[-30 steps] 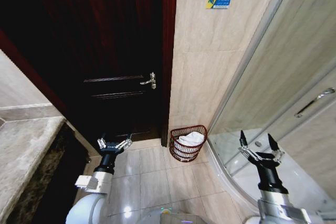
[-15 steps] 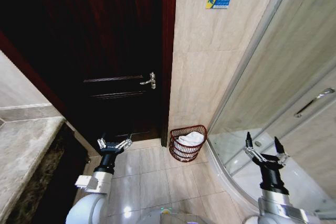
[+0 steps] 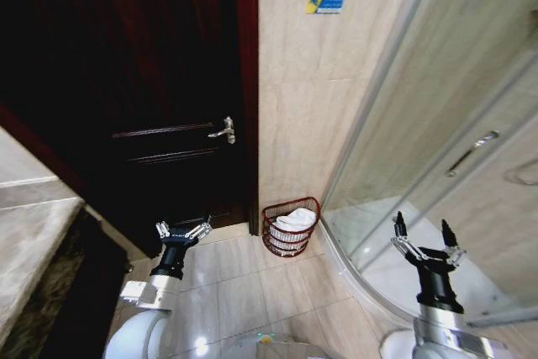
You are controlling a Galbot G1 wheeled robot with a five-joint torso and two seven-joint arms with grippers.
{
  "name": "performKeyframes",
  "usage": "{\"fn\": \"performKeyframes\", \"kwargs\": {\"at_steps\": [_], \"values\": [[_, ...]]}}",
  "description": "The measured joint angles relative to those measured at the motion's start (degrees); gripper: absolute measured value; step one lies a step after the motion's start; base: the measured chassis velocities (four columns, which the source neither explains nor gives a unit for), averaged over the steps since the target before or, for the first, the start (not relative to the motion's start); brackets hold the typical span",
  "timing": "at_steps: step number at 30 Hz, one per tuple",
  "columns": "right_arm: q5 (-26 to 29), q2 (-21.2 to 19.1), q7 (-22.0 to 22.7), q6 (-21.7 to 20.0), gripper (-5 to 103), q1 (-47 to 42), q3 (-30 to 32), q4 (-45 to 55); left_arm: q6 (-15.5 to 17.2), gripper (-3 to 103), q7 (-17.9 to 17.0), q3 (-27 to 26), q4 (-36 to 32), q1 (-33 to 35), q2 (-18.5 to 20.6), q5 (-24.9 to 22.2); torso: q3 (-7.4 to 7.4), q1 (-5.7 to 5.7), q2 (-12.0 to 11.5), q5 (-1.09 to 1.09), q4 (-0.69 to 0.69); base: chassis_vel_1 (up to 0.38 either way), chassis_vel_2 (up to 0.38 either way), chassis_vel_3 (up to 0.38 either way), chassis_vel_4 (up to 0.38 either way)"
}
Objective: Discard the used towel into the hamper.
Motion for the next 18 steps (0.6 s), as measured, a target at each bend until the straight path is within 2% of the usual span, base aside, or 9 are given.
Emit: {"fn": "performKeyframes", "kwargs": {"at_steps": [18], "values": [[0.5,0.4,-0.1,2.0,100,-1.4,0.3,-0.4,0.0,100,0.0,0.0,0.0,0.0,0.0,0.0,0.0,0.0,0.0,0.0,-0.01,-0.111,-0.122,-0.116,-0.124]]}}
